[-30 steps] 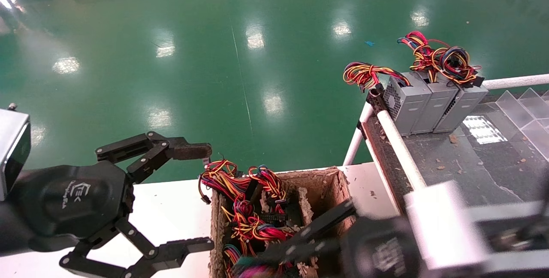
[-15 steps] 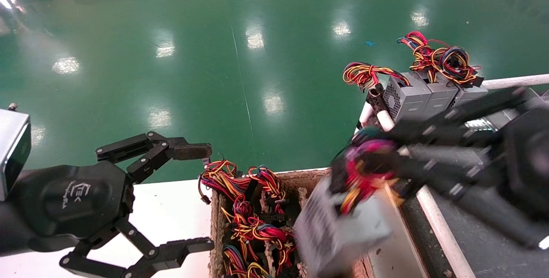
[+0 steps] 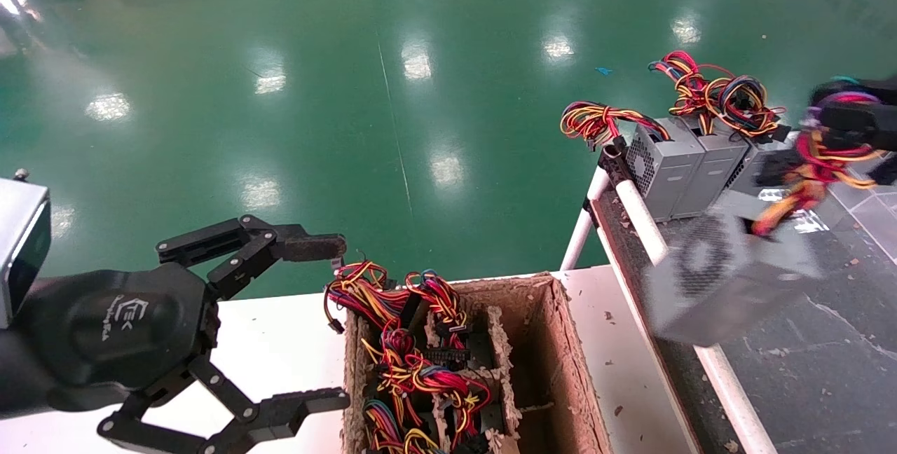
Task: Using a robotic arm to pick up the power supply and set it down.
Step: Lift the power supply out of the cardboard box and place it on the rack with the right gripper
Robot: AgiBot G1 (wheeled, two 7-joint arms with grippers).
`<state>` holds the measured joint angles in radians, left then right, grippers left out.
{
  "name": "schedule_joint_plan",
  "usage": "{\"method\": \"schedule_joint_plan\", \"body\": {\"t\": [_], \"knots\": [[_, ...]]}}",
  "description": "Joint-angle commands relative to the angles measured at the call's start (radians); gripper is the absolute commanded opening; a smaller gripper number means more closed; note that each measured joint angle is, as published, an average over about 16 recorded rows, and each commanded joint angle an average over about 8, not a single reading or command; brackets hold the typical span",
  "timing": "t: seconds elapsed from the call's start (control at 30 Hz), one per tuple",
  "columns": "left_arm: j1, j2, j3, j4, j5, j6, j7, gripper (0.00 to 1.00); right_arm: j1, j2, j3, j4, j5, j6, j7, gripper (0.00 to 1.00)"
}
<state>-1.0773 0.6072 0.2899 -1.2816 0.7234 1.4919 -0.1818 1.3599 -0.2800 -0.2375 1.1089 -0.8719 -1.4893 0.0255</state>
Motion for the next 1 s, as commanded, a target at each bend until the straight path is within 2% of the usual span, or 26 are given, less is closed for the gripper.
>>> {"method": "schedule_joint_plan", "body": {"t": [0.03, 0.2, 0.37, 0.67, 1.0], "knots": [[0.0, 0.0, 0.0, 0.0, 0.0, 0.0, 0.0, 1.0, 0.018, 0.015, -0.004, -0.037, -0.038, -0.006, -0.017, 0.0], [0.0, 0.0, 0.0, 0.0, 0.0, 0.0, 0.0, 1.0, 0.042, 0.028, -0.023, -0.102, -0.128, -0.001, -0.066, 0.0], [0.0, 0.0, 0.001, 0.0, -0.001, 0.0, 0.0, 1.0, 0.063, -0.001, -0.053, -0.169, -0.199, -0.004, -0.095, 0.0], [0.0, -0.001, 0.001, 0.0, -0.001, -0.001, 0.001, 1.0, 0.157, -0.118, -0.113, -0.289, -0.318, -0.009, -0.139, 0.0], [0.0, -0.001, 0.002, 0.0, -0.001, -0.001, 0.001, 1.0, 0.362, -0.279, -0.191, -0.422, -0.466, -0.025, -0.168, 0.0]]}}
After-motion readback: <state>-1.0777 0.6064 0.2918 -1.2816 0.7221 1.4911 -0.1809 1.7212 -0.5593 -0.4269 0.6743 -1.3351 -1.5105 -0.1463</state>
